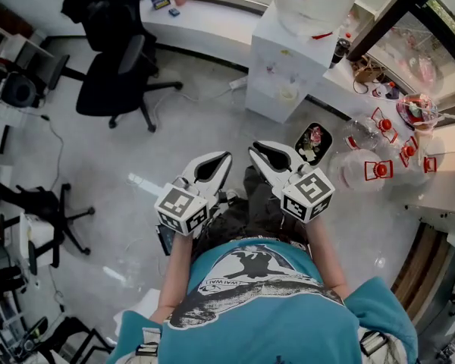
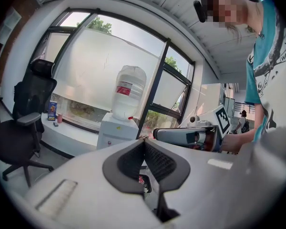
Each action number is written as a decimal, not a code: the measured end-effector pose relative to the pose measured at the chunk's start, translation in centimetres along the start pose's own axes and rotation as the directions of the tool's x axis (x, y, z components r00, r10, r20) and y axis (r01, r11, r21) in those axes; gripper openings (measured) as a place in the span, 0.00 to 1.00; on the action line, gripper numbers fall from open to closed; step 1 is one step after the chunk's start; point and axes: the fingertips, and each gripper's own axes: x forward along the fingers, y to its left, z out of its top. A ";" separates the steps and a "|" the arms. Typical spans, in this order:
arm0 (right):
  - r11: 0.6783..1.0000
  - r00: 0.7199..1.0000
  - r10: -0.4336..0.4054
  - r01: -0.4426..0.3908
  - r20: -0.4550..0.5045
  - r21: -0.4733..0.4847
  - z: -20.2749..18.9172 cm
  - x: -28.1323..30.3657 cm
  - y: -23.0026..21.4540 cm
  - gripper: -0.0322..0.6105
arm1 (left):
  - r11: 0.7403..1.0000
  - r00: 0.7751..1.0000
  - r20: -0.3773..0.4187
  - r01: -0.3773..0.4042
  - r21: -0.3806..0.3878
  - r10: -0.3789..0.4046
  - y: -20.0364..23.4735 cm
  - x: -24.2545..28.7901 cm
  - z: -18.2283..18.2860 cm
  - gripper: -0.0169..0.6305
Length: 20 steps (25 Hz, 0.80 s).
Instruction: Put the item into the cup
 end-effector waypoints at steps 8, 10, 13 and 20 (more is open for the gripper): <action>0.999 0.999 -0.030 0.031 0.023 -0.041 0.3 -1.4 1.6 0.04 | 0.999 0.999 0.021 0.043 0.024 -0.043 -2.1 -0.6 0.5 0.03; 0.998 0.999 -0.035 0.036 0.032 -0.051 0.5 -1.6 1.7 0.04 | 0.998 0.998 0.020 0.053 0.034 -0.054 -2.4 -0.6 0.7 0.03; 0.997 0.998 -0.042 0.045 0.047 -0.061 0.9 -1.9 1.9 0.04 | 0.997 0.998 0.017 0.068 0.044 -0.068 -3.0 -0.7 0.8 0.03; 0.996 0.997 -0.061 0.064 0.056 -0.066 0.9 -2.1 2.0 0.05 | 0.994 0.996 -0.002 0.091 0.056 -0.091 -4.1 -0.8 0.2 0.03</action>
